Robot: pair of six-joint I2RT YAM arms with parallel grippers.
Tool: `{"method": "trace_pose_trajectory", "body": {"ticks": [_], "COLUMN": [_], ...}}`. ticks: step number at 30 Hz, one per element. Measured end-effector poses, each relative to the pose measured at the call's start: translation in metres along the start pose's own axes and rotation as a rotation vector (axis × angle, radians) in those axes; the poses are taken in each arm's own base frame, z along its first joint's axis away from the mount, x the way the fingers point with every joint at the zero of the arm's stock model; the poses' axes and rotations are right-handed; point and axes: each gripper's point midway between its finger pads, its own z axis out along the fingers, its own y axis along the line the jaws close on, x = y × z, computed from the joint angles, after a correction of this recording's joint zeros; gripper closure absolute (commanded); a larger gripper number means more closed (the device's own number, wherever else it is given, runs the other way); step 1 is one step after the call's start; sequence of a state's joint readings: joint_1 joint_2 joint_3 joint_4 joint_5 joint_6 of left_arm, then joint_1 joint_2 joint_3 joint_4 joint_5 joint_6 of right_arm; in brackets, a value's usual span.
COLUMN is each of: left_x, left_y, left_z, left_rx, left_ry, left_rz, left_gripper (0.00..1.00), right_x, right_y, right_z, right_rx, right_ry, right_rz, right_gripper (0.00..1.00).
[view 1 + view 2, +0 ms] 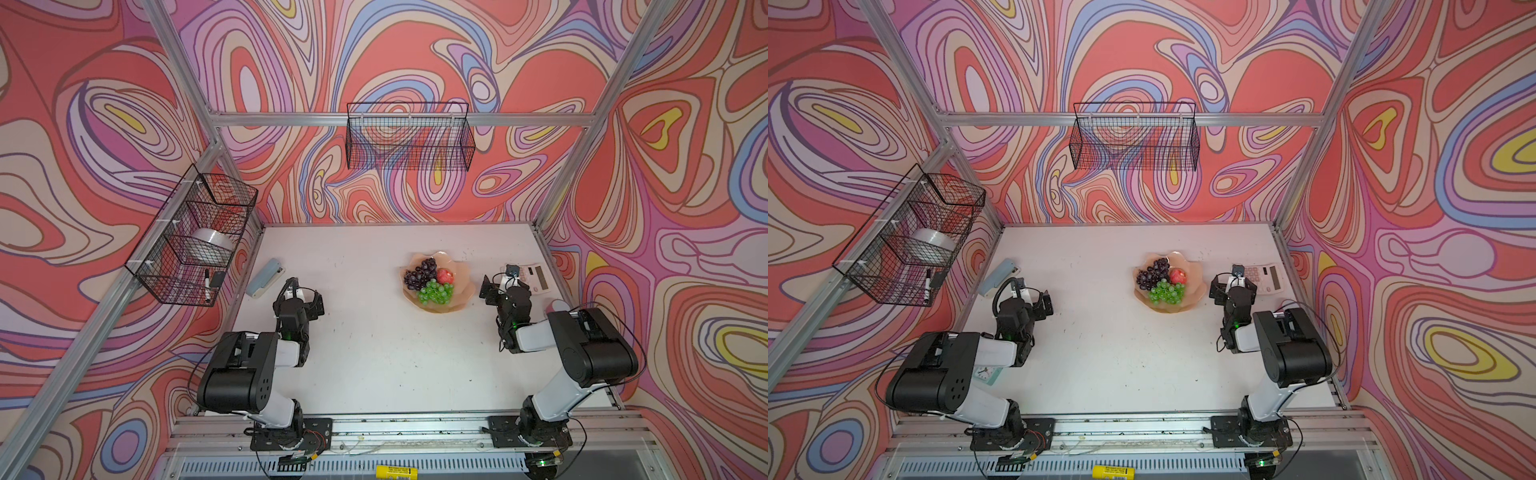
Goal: Arrange fruit in a fruit bowl
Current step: Reset both arms
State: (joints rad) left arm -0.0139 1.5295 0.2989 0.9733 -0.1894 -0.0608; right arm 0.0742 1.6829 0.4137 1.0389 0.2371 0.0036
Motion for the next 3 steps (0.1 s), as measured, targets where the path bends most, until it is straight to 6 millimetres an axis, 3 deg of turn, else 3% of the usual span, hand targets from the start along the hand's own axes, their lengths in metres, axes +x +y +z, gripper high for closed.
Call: {"method": "trace_pose_trajectory", "body": {"ticks": [3], "left_x": [-0.0017], "left_y": [-0.0010], "left_z": [0.0008], "left_rx": [0.004], "left_ry": [-0.002], "left_rz": [-0.001], "left_gripper": [0.00], "right_x": [-0.0030], "right_y": [0.0000], "right_z": [-0.0002], "right_rx": [0.000], "right_ry": [-0.013], "right_rz": [0.003], "right_gripper": [0.02]}}
